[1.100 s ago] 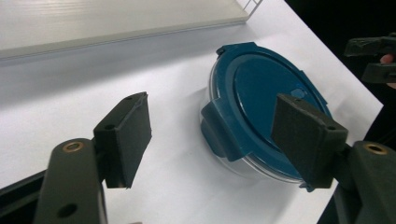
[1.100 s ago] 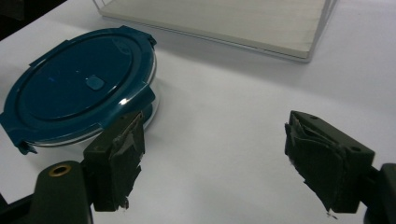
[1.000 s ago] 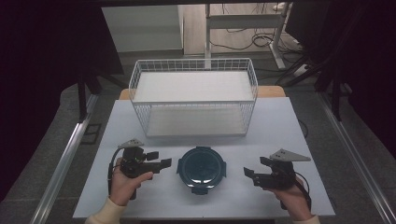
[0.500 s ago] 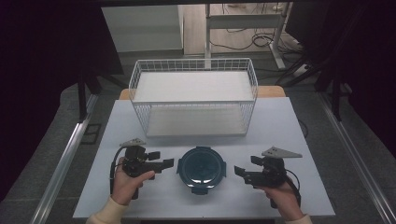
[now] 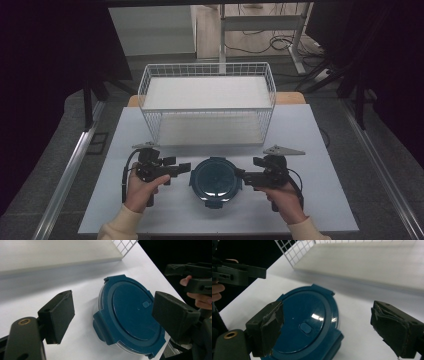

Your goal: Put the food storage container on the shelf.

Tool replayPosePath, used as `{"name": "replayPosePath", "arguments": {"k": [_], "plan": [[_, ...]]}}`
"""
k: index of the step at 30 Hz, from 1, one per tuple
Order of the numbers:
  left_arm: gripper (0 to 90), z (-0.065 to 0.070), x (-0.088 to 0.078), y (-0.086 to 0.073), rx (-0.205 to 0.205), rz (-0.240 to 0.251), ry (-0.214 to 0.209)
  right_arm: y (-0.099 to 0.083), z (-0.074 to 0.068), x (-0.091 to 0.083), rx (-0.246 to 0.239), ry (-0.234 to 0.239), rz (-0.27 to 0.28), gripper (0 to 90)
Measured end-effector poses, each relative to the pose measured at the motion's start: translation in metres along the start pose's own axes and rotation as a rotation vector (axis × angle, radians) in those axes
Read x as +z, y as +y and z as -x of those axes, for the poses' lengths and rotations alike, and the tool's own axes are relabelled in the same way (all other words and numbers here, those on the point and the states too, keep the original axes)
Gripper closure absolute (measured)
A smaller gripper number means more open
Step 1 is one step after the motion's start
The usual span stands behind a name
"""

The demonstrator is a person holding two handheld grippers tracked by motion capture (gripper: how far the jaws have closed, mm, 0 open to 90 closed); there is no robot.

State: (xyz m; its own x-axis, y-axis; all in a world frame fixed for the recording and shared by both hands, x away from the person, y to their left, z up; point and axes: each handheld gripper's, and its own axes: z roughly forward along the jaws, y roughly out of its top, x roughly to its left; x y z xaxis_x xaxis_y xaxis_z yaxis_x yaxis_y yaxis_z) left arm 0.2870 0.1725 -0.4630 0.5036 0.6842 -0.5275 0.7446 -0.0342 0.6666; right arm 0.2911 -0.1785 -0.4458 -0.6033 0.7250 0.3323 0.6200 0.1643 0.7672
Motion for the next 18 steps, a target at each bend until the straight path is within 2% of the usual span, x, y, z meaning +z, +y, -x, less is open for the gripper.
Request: {"name": "replayPosePath", "arguments": {"k": [2,4,8,10,14,18], "plan": [[17.4,0.000,0.006,-0.003,0.006,-0.027,0.000,-0.003,0.002,0.005,0.012,0.007,-0.028,9.9],[17.5,-0.001,0.010,-0.005,-0.005,-0.038,-0.019,-0.006,0.004,0.009,0.019,0.004,-0.041,9.3],[15.7,-0.003,0.013,-0.010,-0.017,-0.066,-0.037,-0.011,0.007,0.013,0.075,0.033,-0.058,8.5],[14.7,-0.005,0.013,-0.012,-0.020,-0.072,-0.032,-0.013,0.007,0.015,0.091,0.045,-0.066,8.1],[15.0,-0.012,0.015,-0.016,-0.077,-0.080,-0.092,-0.018,0.006,0.021,0.111,0.058,-0.085,7.4],[15.2,-0.013,0.025,-0.020,-0.080,-0.120,-0.100,-0.024,0.007,0.029,0.149,0.071,-0.114,6.2]]}}
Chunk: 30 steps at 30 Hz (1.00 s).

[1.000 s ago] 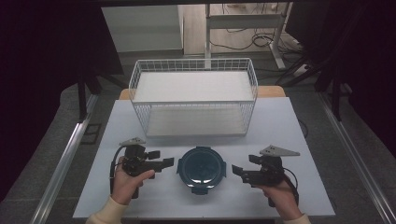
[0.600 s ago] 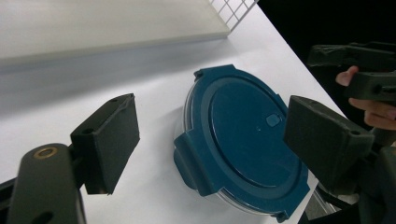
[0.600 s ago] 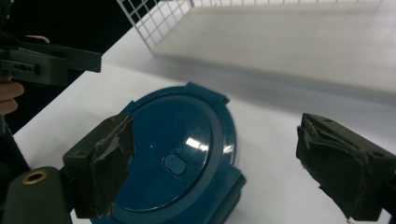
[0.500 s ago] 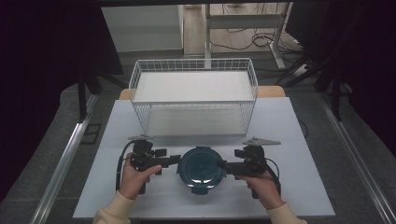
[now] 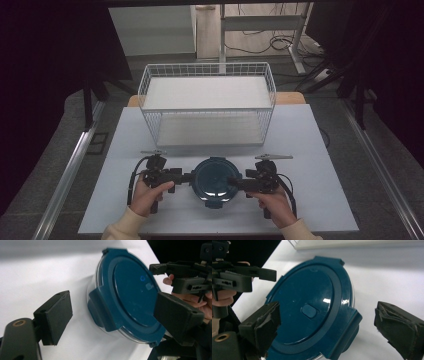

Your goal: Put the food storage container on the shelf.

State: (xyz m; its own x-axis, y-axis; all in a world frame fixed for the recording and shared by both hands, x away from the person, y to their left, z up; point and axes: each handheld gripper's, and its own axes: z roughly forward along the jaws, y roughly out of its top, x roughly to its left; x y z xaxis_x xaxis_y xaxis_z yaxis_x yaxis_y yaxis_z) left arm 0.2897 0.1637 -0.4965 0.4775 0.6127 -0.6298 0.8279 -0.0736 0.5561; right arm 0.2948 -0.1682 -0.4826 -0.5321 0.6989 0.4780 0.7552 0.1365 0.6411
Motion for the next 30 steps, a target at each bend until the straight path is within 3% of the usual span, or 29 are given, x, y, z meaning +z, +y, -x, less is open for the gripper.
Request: {"name": "replayPosePath", "arguments": {"k": [4,7,12,16,20,30], "plan": [[16.1,-0.003,0.010,-0.005,-0.047,-0.016,-0.062,-0.003,0.004,0.008,0.034,0.008,-0.019,5.6],[16.5,-0.005,0.015,-0.008,-0.053,-0.033,-0.048,-0.006,0.004,0.012,0.056,0.020,-0.023,5.6],[17.3,-0.004,0.023,-0.010,-0.057,-0.053,-0.076,-0.012,0.004,0.021,0.089,0.040,-0.046,5.8],[21.6,-0.008,0.027,-0.013,-0.102,-0.050,-0.106,-0.015,0.004,0.025,0.127,0.066,-0.043,9.5],[26.9,-0.007,0.028,-0.014,-0.107,-0.052,-0.091,-0.018,0.004,0.027,0.148,0.067,-0.047,13.7],[30.6,-0.005,0.025,-0.015,-0.106,-0.046,-0.087,-0.020,0.009,0.020,0.180,0.080,-0.013,23.1]]}}
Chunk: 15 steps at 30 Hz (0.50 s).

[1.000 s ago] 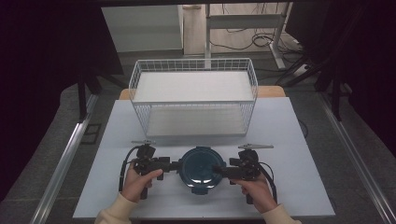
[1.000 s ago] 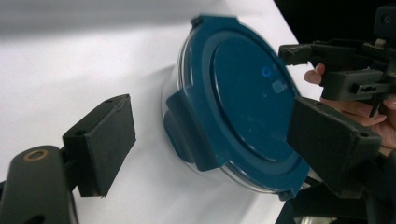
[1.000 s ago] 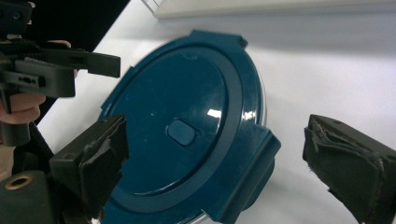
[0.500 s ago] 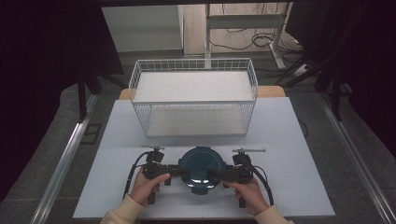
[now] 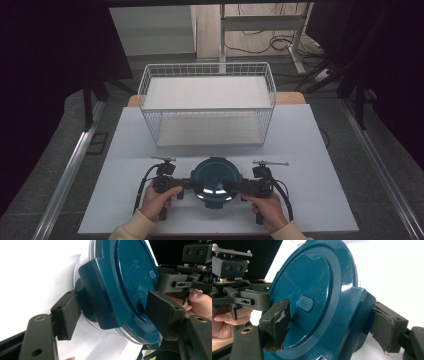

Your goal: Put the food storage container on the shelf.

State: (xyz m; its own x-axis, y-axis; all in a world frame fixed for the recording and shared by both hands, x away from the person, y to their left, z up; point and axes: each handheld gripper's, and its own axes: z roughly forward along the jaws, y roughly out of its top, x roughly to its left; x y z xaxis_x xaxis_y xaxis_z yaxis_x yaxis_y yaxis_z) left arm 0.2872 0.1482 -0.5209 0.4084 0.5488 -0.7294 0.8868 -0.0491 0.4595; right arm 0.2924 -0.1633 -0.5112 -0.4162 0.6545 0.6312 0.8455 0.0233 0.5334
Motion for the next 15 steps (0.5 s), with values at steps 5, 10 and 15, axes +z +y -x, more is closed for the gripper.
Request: {"name": "replayPosePath", "arguments": {"k": [5,10,15], "plan": [[33.2,0.0030,-0.0019,-0.0013,0.008,0.013,0.002,-0.0021,0.0009,-0.0035,0.017,0.008,0.021,26.3],[34.3,0.0054,-0.0034,-0.0023,0.016,0.015,0.007,-0.0034,0.0014,-0.0070,0.029,0.015,0.042,30.0],[36.5,0.0065,-0.0049,-0.0033,0.031,0.029,-0.002,-0.0037,0.0030,-0.0092,0.042,0.028,0.050,31.6]]}}
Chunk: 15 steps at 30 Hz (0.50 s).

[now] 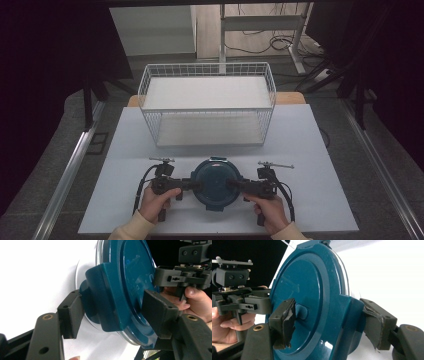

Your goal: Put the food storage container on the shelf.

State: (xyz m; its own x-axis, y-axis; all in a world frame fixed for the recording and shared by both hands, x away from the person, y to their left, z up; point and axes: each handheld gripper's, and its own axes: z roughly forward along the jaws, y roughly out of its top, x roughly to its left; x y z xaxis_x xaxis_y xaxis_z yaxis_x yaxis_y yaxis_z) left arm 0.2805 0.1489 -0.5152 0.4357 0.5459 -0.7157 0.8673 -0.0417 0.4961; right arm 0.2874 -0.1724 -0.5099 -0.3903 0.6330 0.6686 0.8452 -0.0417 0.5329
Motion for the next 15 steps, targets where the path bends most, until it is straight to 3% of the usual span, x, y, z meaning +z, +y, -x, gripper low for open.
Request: {"name": "replayPosePath", "arguments": {"k": [15], "plan": [[42.6,0.002,-0.007,-0.001,0.016,0.038,-0.003,-0.001,-0.013,-0.004,-0.114,-0.027,0.027,33.0]]}}
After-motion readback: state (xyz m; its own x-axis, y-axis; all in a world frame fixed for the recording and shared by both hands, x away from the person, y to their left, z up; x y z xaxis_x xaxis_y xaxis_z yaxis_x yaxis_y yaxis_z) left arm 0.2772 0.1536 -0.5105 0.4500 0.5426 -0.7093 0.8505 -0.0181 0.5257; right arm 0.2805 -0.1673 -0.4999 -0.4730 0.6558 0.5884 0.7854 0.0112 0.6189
